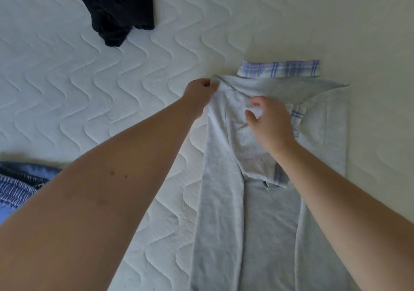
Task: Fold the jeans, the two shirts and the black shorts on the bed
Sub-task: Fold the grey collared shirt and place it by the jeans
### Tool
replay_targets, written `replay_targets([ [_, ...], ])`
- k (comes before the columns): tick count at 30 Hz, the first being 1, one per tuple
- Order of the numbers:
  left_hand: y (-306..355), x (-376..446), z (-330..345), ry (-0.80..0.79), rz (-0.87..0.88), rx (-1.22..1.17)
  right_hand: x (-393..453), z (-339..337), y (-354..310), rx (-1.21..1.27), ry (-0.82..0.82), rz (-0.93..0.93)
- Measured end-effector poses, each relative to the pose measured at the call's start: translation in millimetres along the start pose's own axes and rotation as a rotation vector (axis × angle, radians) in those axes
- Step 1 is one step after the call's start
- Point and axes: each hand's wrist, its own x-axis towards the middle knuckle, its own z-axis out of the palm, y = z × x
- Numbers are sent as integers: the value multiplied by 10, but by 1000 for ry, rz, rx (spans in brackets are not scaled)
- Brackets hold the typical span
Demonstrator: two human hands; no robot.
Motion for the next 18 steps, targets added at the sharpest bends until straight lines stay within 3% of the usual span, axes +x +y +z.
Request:
replay_targets([
  [7, 119, 220, 3, 13, 64, 90, 435, 84, -32, -448, -192, 16],
  [11, 172, 302, 52, 64, 106, 182, 547, 45, 30, -369, -128, 73],
  [18, 181, 296, 64, 41, 96, 241, 547, 56, 155, -344, -184, 55],
])
